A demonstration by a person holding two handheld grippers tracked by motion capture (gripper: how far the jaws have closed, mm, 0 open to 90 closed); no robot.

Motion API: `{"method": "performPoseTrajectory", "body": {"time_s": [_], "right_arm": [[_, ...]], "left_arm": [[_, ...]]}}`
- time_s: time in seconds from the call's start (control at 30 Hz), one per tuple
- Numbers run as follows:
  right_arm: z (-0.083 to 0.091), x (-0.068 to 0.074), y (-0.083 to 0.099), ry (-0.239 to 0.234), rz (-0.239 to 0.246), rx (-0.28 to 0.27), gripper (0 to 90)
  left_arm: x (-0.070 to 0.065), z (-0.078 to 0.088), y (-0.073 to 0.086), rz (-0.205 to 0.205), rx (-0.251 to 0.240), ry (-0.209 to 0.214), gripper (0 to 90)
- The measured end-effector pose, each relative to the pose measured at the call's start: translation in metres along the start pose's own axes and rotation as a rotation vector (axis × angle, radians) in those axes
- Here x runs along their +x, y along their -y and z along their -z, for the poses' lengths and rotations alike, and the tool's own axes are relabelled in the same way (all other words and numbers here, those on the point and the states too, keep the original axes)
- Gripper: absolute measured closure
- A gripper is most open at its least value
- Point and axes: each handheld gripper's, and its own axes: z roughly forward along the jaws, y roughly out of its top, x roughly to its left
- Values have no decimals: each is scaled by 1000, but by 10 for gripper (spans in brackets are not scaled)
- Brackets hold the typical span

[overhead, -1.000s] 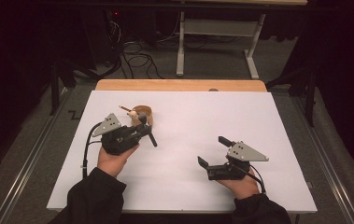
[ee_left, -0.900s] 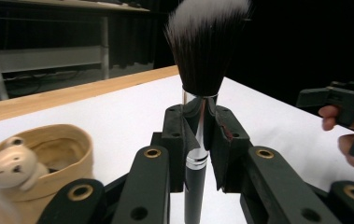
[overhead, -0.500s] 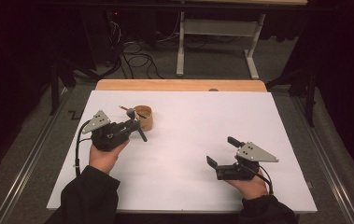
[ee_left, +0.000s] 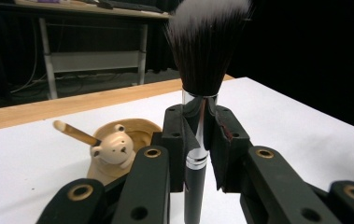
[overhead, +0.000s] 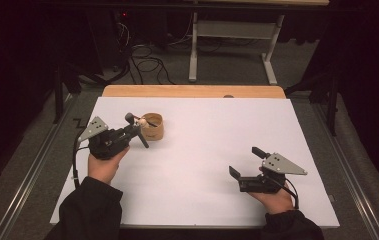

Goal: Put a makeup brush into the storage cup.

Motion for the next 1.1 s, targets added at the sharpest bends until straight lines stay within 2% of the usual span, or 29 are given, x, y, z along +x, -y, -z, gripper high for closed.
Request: {"method": "performPoseTrajectory", "body": {"time_s": [0.23,0.53,0.73,0.93,1.1], "right_arm": [[5,-5,3,15,-1,3,2],[8,-11,8,30,-11,13,2],[6,-13,13,26,-31,20,2],[3,-13,14,8,-21,37,2],[4,-12,14,0,-14,28,2]], "left_arm": [[7,4,1,14,-10,-21,772],[8,3,1,20,-22,-32,772],[9,-3,1,38,-23,-40,773],[9,-7,-1,56,-41,-48,773],[5,-10,-7,44,-47,-67,773]]}}
